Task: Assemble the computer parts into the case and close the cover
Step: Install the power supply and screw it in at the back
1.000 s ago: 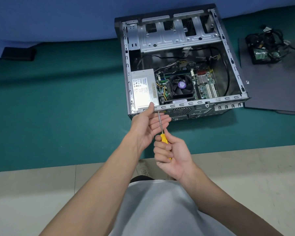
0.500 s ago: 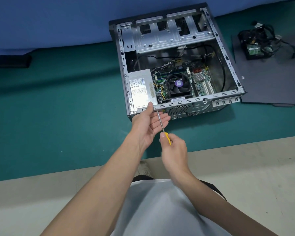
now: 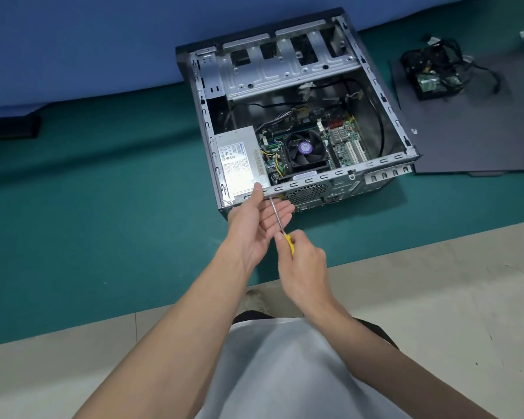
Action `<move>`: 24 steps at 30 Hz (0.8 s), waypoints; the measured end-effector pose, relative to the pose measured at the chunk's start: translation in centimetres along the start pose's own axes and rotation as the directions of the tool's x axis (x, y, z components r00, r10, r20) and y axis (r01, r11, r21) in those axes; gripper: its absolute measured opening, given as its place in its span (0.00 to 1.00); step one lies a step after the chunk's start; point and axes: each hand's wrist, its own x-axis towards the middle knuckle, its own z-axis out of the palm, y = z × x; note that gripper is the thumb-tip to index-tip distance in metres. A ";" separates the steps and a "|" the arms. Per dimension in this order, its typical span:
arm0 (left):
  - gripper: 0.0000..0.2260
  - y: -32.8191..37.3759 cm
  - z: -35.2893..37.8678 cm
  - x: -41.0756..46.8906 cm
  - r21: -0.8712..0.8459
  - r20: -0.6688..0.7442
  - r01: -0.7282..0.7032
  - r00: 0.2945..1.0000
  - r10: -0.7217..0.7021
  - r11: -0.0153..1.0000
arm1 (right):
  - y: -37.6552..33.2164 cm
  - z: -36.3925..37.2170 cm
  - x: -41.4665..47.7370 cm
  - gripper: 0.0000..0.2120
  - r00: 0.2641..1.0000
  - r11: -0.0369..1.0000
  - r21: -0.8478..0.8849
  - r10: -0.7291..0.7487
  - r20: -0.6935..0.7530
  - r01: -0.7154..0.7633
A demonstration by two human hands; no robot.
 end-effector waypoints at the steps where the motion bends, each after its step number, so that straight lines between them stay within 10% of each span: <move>1: 0.20 0.0 0.1 0.0 0.005 -0.001 -0.004 1.000 0.004 1.000 | -0.2 0.1 0.0 0.14 0.998 0.997 -0.057 -0.054 -0.030 0.052; 14: 0.21 0.3 -0.6 0.1 0.073 0.050 0.003 0.999 -0.006 0.997 | -0.4 1.2 1.5 0.20 0.998 0.981 0.189 0.048 0.028 -0.052; 24: 0.20 0.4 -0.3 -0.1 0.069 0.028 -0.008 1.000 0.006 0.998 | -1.0 1.0 1.2 0.12 0.928 0.639 0.675 0.223 0.299 -0.370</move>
